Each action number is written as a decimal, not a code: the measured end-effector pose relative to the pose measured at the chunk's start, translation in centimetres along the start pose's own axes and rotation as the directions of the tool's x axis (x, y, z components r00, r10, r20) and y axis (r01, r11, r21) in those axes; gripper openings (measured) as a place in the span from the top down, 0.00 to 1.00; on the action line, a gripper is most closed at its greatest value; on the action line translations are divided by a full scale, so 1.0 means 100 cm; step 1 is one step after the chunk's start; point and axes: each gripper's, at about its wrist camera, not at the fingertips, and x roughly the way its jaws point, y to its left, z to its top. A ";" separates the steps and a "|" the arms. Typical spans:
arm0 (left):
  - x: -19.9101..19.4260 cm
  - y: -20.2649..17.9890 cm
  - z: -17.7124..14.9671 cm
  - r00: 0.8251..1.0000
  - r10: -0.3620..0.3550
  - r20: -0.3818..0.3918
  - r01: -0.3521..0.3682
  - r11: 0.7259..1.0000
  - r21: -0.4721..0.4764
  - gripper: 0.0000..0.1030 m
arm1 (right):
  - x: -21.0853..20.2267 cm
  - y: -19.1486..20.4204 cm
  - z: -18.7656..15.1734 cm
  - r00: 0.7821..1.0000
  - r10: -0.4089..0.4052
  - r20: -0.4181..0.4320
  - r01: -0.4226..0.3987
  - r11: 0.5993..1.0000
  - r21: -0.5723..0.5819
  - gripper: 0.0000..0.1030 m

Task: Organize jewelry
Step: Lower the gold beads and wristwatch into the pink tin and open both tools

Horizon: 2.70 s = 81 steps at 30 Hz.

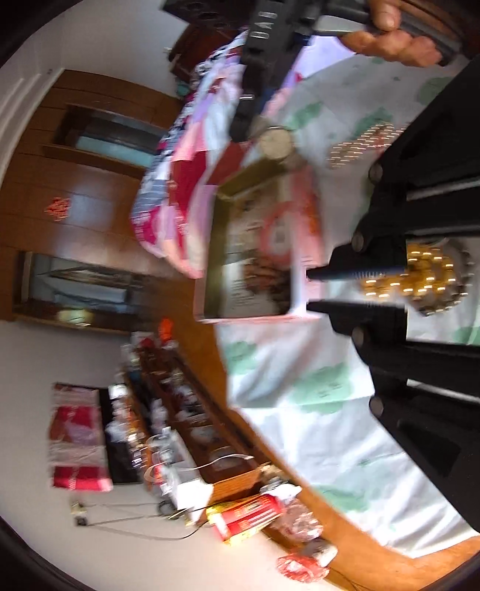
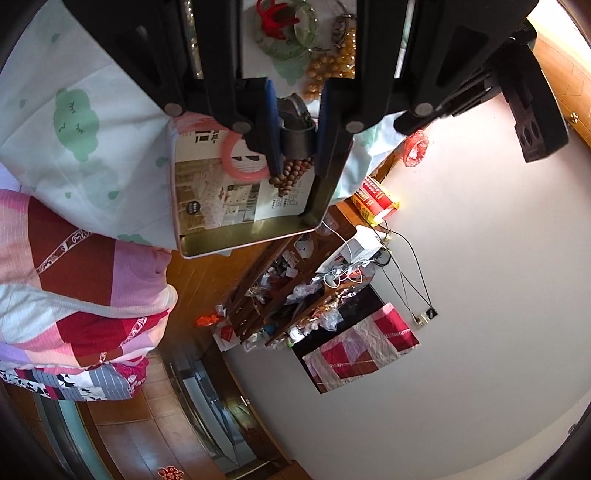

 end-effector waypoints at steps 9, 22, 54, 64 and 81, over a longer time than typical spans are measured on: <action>0.047 -0.029 -0.024 0.987 0.060 -0.148 -0.042 0.992 0.121 0.72 | 0.006 0.002 -0.004 0.999 0.036 -0.005 -0.036 0.999 0.012 0.80; -0.020 -0.026 0.004 0.989 -0.040 0.145 0.028 0.996 0.079 1.00 | -0.007 0.005 0.008 0.997 0.066 0.035 -0.066 0.998 0.010 0.80; 0.006 -0.028 0.001 0.999 -0.053 0.005 0.053 0.993 0.107 0.79 | 0.006 -0.009 0.013 0.997 0.064 0.040 -0.066 0.997 0.044 0.80; 0.022 -0.037 0.069 0.986 -0.082 0.148 0.073 0.995 0.065 0.79 | 0.013 -0.016 0.025 0.997 0.059 0.048 -0.062 0.996 0.063 0.80; 0.096 -0.044 0.053 0.995 0.089 0.037 -0.092 0.993 0.073 0.78 | 0.061 -0.044 0.015 0.996 -0.083 -0.040 0.085 0.994 0.063 0.78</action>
